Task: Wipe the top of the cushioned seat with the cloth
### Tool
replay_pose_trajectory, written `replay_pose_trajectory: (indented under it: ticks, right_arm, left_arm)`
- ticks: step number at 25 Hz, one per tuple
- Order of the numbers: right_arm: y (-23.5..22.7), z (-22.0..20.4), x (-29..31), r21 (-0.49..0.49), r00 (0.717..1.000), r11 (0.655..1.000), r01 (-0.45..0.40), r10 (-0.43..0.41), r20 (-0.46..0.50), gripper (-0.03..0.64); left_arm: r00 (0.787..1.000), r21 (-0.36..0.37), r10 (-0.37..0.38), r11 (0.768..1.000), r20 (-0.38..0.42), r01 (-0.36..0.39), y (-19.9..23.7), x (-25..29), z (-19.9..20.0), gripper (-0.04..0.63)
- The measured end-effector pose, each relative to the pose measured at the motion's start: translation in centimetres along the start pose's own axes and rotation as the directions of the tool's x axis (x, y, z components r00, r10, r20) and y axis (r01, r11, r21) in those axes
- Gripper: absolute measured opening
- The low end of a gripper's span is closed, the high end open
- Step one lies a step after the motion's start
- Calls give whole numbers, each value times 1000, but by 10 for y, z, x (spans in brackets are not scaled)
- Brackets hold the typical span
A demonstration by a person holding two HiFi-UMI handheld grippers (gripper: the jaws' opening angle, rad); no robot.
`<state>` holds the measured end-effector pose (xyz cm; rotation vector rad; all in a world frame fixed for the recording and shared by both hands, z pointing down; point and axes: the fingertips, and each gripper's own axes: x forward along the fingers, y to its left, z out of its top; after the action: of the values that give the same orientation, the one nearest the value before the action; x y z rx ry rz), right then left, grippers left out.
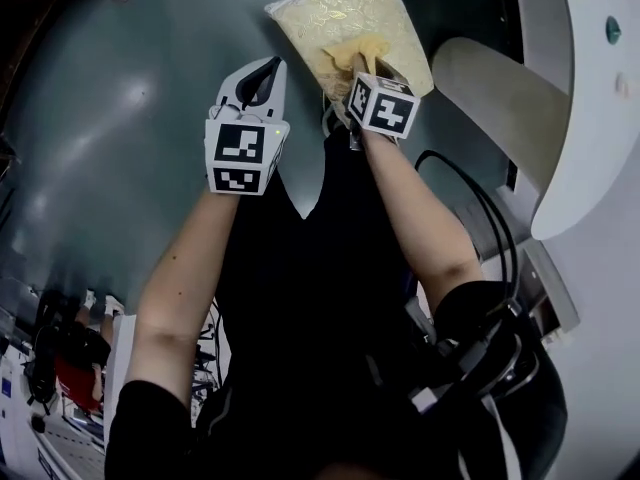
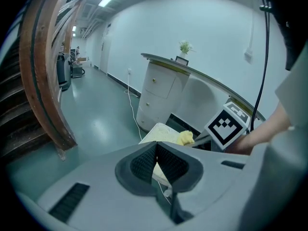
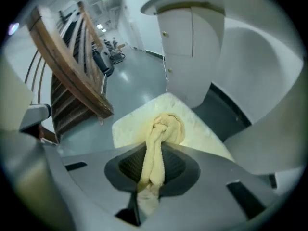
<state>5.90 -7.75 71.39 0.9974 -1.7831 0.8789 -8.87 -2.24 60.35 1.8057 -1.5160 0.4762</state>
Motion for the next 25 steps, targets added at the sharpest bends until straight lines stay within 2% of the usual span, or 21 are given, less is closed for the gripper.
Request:
replay_pose_trajectory:
  ticks: [1,3,8,11,13,15,19,25]
  right_arm:
    - [-13,15,-5,-66,999,998,21,-18,37,63]
    - [-41,41,-8,-130,996,990,51,-40,84,62]
    - [-106,89,18,-148,992,986,78,-62,108,61]
    - [-119,101,39,-210,989,971,111,-88,116,61]
    - [-115,99,54,-251,993,962,105,-86,87,61]
    - [-107,90,64,-244,995,965,94,-83,57,60]
    - [-99,73,65,-209,988,969,135,-116,101,59]
    - [-95,66,62,-123,980,975,185,-174,98,58]
  left_arm:
    - [1000,2,0,1000,-1,0,-4,4,3,2]
    - [1000,-1,2,1000,5,-2,-13,13,12,3]
    - [999,-30,19,999,30,-18,-37,50,30,3]
    - [999,-41,26,999,22,-25,-46,65,30,2]
    - [999,-57,28,998,21,-26,-48,67,30,2]
    - [1000,-55,19,998,9,-19,-49,67,24,2]
    - [999,-6,-11,1000,-51,11,-47,63,-2,3]
    - [998,23,-32,999,-47,33,-25,52,-5,2]
